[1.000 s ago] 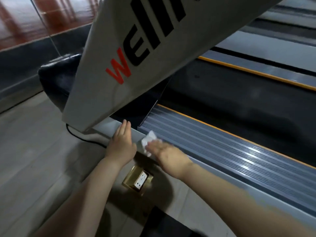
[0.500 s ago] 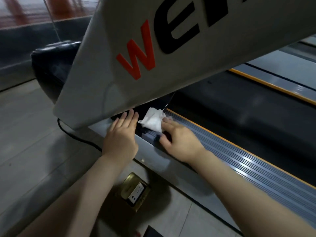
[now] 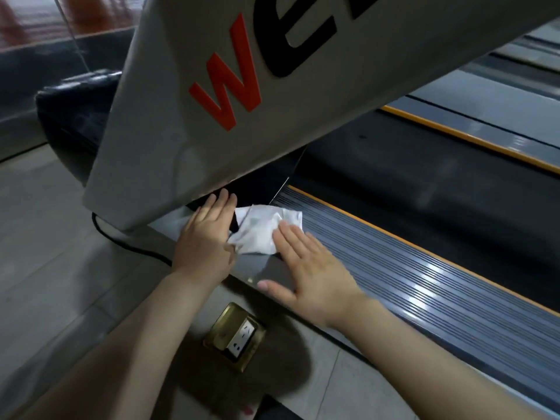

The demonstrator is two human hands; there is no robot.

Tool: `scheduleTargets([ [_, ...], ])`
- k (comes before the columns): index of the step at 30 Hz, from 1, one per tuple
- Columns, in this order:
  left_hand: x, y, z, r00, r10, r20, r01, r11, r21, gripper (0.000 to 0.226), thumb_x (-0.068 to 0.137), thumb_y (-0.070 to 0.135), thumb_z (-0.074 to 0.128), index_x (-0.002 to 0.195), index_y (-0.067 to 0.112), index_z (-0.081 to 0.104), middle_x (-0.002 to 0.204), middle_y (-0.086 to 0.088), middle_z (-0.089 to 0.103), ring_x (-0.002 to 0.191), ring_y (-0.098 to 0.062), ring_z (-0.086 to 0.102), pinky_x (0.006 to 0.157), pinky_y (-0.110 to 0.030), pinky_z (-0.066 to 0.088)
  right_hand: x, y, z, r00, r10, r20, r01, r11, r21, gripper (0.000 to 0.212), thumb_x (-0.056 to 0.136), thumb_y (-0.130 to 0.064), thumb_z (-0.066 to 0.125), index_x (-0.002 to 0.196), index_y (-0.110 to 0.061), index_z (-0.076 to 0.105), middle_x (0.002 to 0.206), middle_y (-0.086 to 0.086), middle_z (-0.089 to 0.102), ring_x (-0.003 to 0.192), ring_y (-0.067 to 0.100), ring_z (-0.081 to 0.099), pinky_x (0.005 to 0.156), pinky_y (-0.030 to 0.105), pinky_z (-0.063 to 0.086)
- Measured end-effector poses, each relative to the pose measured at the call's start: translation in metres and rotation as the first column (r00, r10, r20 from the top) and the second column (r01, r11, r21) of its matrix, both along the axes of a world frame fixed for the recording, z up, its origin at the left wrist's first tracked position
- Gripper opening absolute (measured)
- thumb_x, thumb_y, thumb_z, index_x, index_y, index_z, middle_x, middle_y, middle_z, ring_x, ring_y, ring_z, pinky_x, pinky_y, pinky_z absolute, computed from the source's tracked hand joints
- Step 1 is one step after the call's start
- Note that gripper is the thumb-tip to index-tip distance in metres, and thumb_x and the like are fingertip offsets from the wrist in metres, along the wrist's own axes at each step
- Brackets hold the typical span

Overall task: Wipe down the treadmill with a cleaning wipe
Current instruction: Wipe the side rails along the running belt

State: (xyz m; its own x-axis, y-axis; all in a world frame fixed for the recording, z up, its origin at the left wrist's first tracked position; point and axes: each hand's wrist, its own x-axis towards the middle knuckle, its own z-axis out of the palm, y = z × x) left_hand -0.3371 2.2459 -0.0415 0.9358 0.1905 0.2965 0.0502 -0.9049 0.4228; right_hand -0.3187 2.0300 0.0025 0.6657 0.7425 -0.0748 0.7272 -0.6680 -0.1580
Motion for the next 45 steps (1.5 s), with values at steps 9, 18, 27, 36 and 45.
scheduleTargets([
  [9, 0.001, -0.004, 0.01, 0.995, 0.062, -0.081, -0.065, 0.997, -0.04, 0.073, 0.084, 0.008, 0.044, 0.154, 0.014, 0.028, 0.163, -0.002, 0.018, 0.151, -0.019, 0.012, 0.122, -0.035, 0.012, -0.002, 0.029, -0.01, 0.975, -0.22, 0.018, 0.218, 0.972, 0.093, 0.09, 0.091, -0.072, 0.015, 0.157, -0.012, 0.006, 0.164, 0.004, -0.002, 0.151, 0.017, -0.005, 0.123, 0.034, -0.001],
  [18, 0.0, -0.007, 0.01, 0.994, 0.074, -0.076, -0.078, 0.996, -0.044, 0.085, 0.076, -0.008, 0.044, 0.156, 0.017, 0.025, 0.164, 0.0, 0.018, 0.152, -0.017, 0.011, 0.123, -0.036, 0.012, 0.025, 0.008, 0.017, 0.844, -0.535, 0.016, 0.522, 0.829, 0.201, 0.05, 0.101, -0.036, 0.035, 0.139, -0.004, 0.041, 0.129, 0.015, 0.055, 0.118, 0.033, 0.052, 0.097, 0.039, 0.037],
  [27, -0.002, -0.013, 0.013, 0.994, 0.078, -0.075, -0.079, 0.997, -0.011, 0.076, 0.081, 0.001, 0.047, 0.154, 0.009, 0.028, 0.162, -0.008, 0.022, 0.151, -0.025, 0.016, 0.121, -0.038, 0.014, 0.034, 0.069, -0.016, 0.949, -0.315, -0.032, 0.316, 0.947, 0.049, 0.068, 0.104, -0.044, 0.019, 0.154, -0.002, 0.0, 0.163, 0.015, -0.004, 0.151, 0.025, -0.008, 0.122, 0.038, -0.006],
  [36, -0.004, -0.016, 0.016, 0.989, 0.095, -0.114, -0.096, 0.995, 0.0, 0.082, 0.08, -0.005, 0.046, 0.156, 0.012, 0.022, 0.164, -0.004, 0.016, 0.152, -0.021, 0.01, 0.123, -0.036, 0.012, 0.005, -0.092, -0.016, 0.823, -0.567, 0.031, 0.568, 0.823, -0.015, 0.085, 0.089, -0.058, 0.002, 0.155, -0.005, 0.01, 0.163, 0.013, 0.003, 0.151, 0.023, 0.0, 0.121, 0.037, 0.002],
  [45, -0.006, -0.017, 0.012, 0.988, 0.099, -0.118, -0.092, 0.994, 0.059, 0.083, 0.077, -0.005, 0.049, 0.155, 0.01, 0.023, 0.163, -0.007, 0.017, 0.151, -0.024, 0.013, 0.122, -0.039, 0.013, 0.065, 0.057, -0.01, 0.959, -0.28, -0.042, 0.279, 0.96, -0.016, 0.071, 0.101, -0.044, 0.021, 0.154, 0.0, 0.005, 0.163, 0.018, 0.0, 0.151, 0.026, -0.005, 0.121, 0.039, -0.001],
])
